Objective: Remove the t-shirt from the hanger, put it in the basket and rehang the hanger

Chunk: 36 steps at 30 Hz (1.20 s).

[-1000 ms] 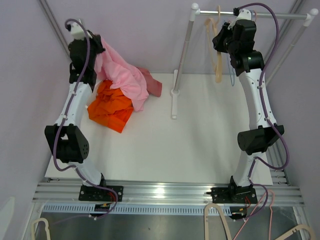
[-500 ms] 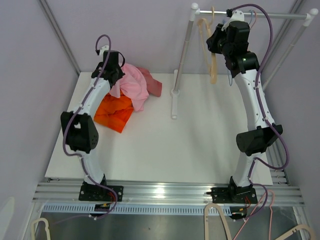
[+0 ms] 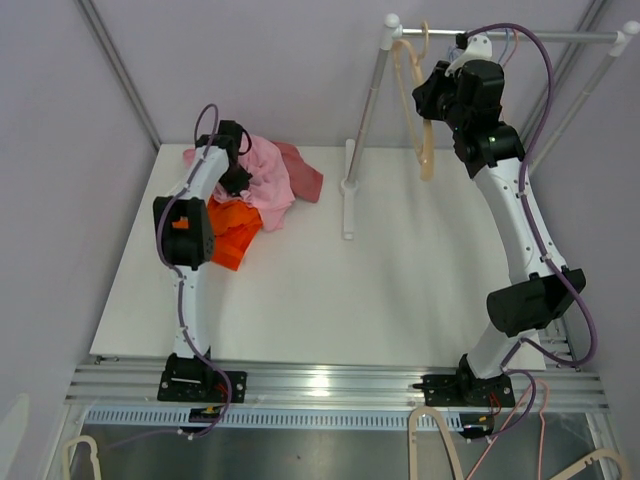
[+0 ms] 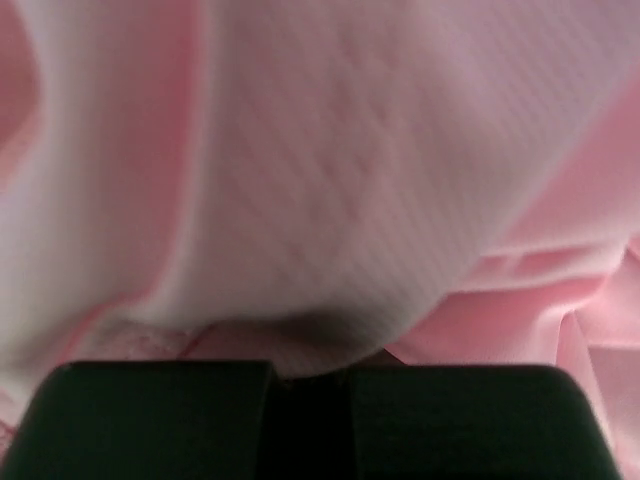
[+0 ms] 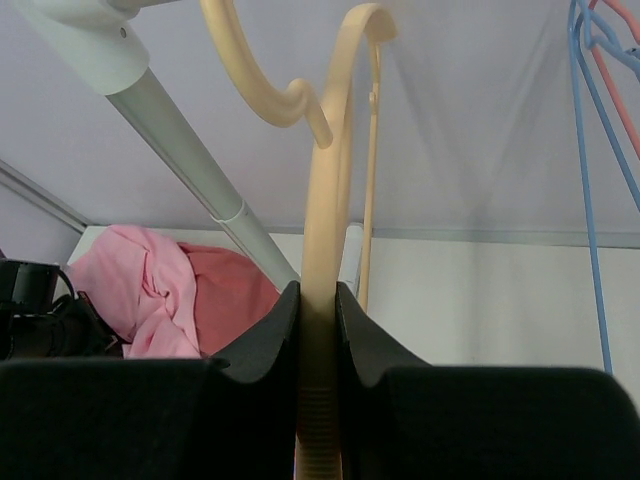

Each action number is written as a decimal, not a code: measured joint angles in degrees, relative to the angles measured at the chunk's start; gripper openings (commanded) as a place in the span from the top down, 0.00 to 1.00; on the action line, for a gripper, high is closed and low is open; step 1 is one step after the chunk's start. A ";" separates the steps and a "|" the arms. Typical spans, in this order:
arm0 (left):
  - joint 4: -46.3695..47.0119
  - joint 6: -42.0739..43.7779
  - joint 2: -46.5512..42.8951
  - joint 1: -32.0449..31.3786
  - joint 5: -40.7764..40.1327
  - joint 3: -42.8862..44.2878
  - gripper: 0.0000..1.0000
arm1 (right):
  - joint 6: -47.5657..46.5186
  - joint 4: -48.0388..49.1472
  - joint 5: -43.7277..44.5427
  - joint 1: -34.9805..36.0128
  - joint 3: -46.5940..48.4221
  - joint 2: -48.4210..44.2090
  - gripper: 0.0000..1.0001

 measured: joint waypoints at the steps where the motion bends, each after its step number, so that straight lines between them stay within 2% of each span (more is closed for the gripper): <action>1: -1.62 -1.44 -0.13 0.31 0.15 0.00 0.99 | 0.00 0.07 -0.02 0.00 -0.50 -0.46 1.00; 4: -5.53 -4.28 -0.74 1.31 0.74 -0.20 0.99 | -0.02 -0.07 0.04 0.04 -0.66 -0.68 1.00; 6: -6.01 -4.96 -2.45 1.73 0.66 -2.80 0.83 | -0.02 -0.11 0.13 0.02 -0.63 -0.68 0.97; 8: -6.36 -5.44 -4.98 1.84 0.42 -5.90 0.58 | -0.07 -0.44 0.20 0.02 -0.31 -0.66 0.95; 10: -6.10 -5.95 -8.44 1.79 -0.15 -9.64 0.53 | -0.09 -1.38 0.24 -0.02 0.52 -0.44 0.94; 11: -6.78 -6.10 -9.99 1.79 -0.57 -10.78 0.44 | -0.15 -2.19 0.26 -0.02 1.49 -0.09 0.94; 13: -8.24 -6.14 -12.68 1.79 -1.55 -11.69 0.35 | -0.22 -3.34 0.26 -0.13 3.15 0.79 0.94; 15: -9.77 -6.23 -14.56 1.79 -2.51 -11.10 0.32 | -0.24 -4.52 0.31 -0.20 4.90 1.79 0.94; 17: -11.32 -6.25 -15.50 1.79 -3.58 -9.35 0.13 | -0.24 -5.44 0.31 -0.28 6.49 2.86 0.94; 18: -11.93 -6.16 -15.82 1.73 -4.02 -8.31 0.13 | -0.24 -6.14 0.42 -0.31 7.41 3.41 0.93; 19: -12.37 -6.10 -16.15 1.55 -4.52 -7.45 0.02 | -0.24 -7.21 0.48 -0.37 8.83 4.20 0.89; 21: -13.40 -6.05 -16.90 1.29 -5.42 -5.75 0.01 | -0.26 -8.72 0.50 -0.39 11.43 5.64 0.84; 22: -13.70 -6.14 -17.49 1.11 -5.79 -5.25 0.00 | -0.26 -9.31 0.55 -0.39 12.50 6.25 0.77; 26: -14.64 -6.10 -21.20 0.13 -6.82 -4.59 0.01 | -0.48 -10.67 0.70 -0.44 14.08 6.93 0.64; 28: -14.75 -5.95 -23.78 -0.31 -7.50 -4.57 0.01 | -0.48 -10.69 0.90 -0.46 14.45 6.93 0.52; 30: -14.69 -5.33 -26.60 -0.72 -8.26 -4.57 0.01 | -0.59 -10.93 1.11 -0.46 14.91 6.93 0.51; 32: -14.36 -3.39 -29.77 -1.16 -9.35 -4.59 0.01 | -0.61 -11.17 1.27 -0.46 15.56 6.93 0.42; 34: -13.88 -1.31 -32.94 -1.70 -10.93 -4.61 0.00 | -0.68 -11.47 1.60 -0.46 16.52 6.93 0.20; 36: -12.85 0.72 -36.48 -2.40 -12.44 -4.90 0.01 | -1.22 -11.58 2.29 -0.46 17.55 6.93 0.07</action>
